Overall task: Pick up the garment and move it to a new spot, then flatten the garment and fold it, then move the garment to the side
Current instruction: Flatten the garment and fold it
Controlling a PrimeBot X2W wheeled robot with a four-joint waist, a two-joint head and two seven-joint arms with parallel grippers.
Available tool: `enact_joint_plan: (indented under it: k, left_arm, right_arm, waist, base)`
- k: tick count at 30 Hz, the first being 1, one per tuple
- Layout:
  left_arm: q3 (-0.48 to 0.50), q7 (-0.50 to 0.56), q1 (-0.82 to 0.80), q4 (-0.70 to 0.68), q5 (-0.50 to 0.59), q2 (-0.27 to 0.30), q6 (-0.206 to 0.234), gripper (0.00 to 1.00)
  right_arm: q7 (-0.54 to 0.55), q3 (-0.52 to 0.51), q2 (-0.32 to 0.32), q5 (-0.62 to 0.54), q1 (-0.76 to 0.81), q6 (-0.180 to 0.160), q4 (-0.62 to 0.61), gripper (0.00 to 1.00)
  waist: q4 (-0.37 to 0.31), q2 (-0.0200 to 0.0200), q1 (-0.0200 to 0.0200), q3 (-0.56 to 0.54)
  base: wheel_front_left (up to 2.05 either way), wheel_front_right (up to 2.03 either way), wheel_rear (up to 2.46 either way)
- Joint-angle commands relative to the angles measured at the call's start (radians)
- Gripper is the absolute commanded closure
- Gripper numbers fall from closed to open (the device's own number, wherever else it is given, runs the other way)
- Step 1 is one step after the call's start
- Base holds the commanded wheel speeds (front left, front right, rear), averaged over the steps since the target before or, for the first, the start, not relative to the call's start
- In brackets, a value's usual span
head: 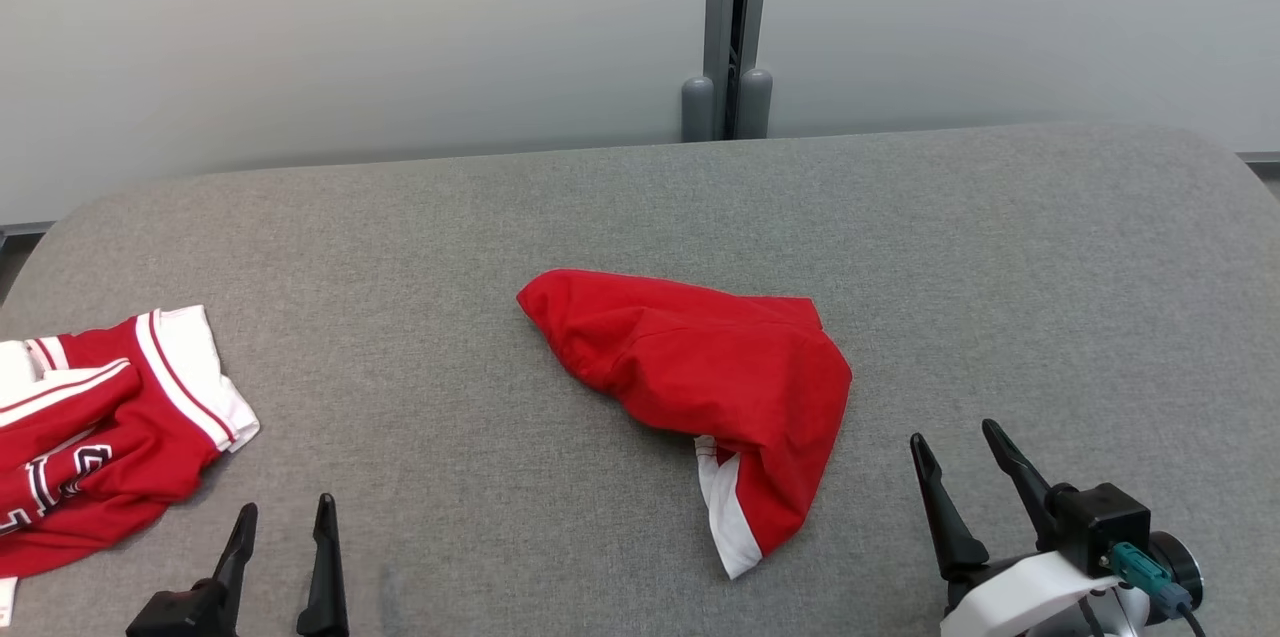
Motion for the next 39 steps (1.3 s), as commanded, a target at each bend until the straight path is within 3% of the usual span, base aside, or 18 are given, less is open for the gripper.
enact_joint_plan:
  k: [1,8,18,25,27,28,29,34,39]
  left_arm:
    - [-0.003,-0.001,0.001,-0.004,-0.011,0.001,-0.003,0.00]
    - [-0.029,-0.001,-0.030,-0.018,-0.026,0.002,0.010,0.00]
    - [-0.036,-0.001,-0.029,-0.007,-0.025,0.001,0.000,0.00]
    - [-0.034,-0.001,-0.020,0.004,-0.014,0.001,-0.004,0.00]
    - [-0.038,-0.001,-0.026,0.006,-0.015,0.001,-0.005,0.00]
    - [-0.040,-0.001,-0.030,0.006,-0.017,0.001,-0.005,0.00]
    - [-0.041,-0.001,-0.033,0.007,-0.020,0.001,-0.005,0.00]
    - [-0.039,-0.001,-0.035,0.009,-0.025,0.001,-0.002,0.00]
    - [-0.040,-0.001,-0.024,0.019,-0.039,0.001,0.004,0.00]
  right_arm:
    - [0.000,-0.002,-0.007,0.001,0.002,0.000,0.001,0.00]
    - [0.000,0.036,-0.006,0.020,-0.026,0.000,0.004,0.00]
    - [0.000,0.245,-0.007,0.049,-0.026,0.000,0.057,0.00]
    - [0.000,0.261,-0.008,0.035,-0.025,0.000,0.093,0.00]
    - [0.000,0.238,-0.007,0.019,-0.038,0.000,0.109,0.15]
    - [0.000,0.225,-0.007,0.013,-0.044,0.000,0.117,0.89]
    - [0.000,0.215,-0.007,0.005,-0.050,0.000,0.129,1.00]
    - [0.000,0.184,-0.007,0.014,-0.093,0.000,0.146,1.00]
    - [0.000,0.255,-0.005,0.090,-0.141,0.000,0.058,1.00]
  waist:
    - [0.001,0.0000,0.0000,0.003]
    - [0.030,0.0000,0.0000,0.035]
    - [0.101,0.0000,0.0000,0.050]
    - [0.123,0.0000,0.0000,0.038]
    - [0.133,0.0000,0.0000,0.039]
    - [0.138,0.0000,0.0000,0.040]
    - [0.143,0.0000,0.0000,0.041]
    - [0.165,0.0000,0.0000,0.049]
    - [0.179,0.0000,0.0000,0.044]
  base:
    - [0.00,0.00,0.00]
    - [0.00,0.00,0.00]
    - [0.00,0.00,0.00]
    - [0.00,0.00,0.00]
    - [0.00,0.00,0.00]
    - [0.00,0.00,0.00]
    - [0.00,0.00,0.00]
    - [0.00,0.00,0.00]
    - [0.00,0.00,0.00]
